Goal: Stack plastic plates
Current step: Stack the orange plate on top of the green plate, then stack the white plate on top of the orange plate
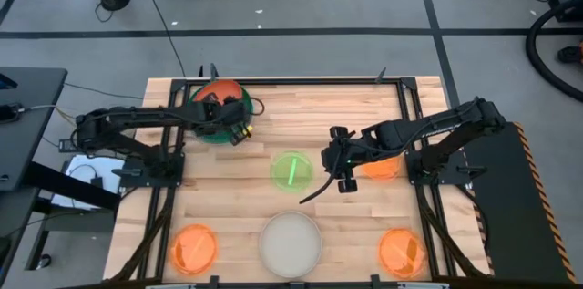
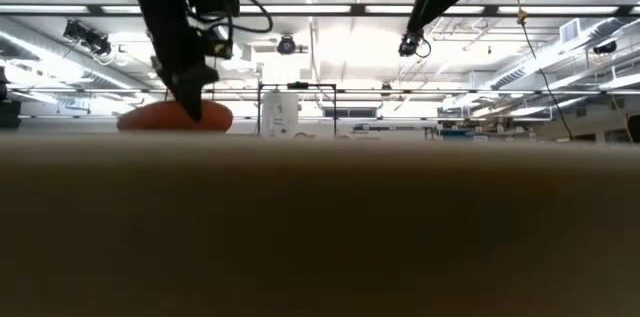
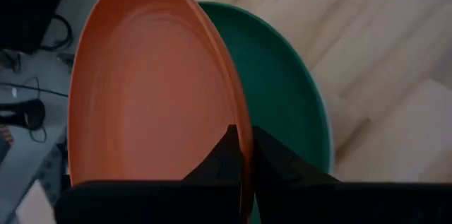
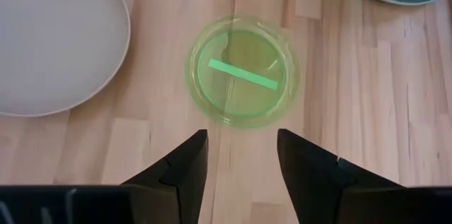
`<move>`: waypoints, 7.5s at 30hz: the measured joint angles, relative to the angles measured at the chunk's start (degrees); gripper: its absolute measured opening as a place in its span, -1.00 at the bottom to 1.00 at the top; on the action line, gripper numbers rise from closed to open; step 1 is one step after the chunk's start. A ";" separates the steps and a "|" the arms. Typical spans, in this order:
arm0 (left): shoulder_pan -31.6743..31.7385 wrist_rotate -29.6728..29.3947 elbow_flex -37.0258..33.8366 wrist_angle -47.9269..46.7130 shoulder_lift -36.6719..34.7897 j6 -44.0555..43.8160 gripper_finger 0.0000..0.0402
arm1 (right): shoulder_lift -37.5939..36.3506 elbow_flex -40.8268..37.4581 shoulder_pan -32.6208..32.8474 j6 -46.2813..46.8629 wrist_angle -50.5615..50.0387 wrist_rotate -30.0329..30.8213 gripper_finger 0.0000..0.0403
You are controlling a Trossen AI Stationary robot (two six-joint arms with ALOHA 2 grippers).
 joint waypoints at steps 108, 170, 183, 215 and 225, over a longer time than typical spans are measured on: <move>11.15 15.57 -6.38 18.21 -2.56 1.42 -0.41 | 1.36 -0.09 0.00 1.21 2.08 -2.81 -0.11; -53.54 1.36 -12.83 52.59 10.21 -31.91 -0.04 | 1.31 -8.90 18.54 18.17 26.72 13.24 -0.14; -56.85 -1.00 -11.43 53.46 16.78 -35.31 -0.04 | 1.33 -14.61 23.28 19.66 42.58 19.59 -0.14; -52.51 -0.72 -11.39 61.73 23.59 -31.77 -0.04 | 1.33 -19.98 22.64 17.23 50.09 22.80 -0.14; -52.47 1.18 -11.43 69.50 26.09 -32.80 -0.04 | 1.33 -19.98 22.67 16.36 50.09 22.77 -0.14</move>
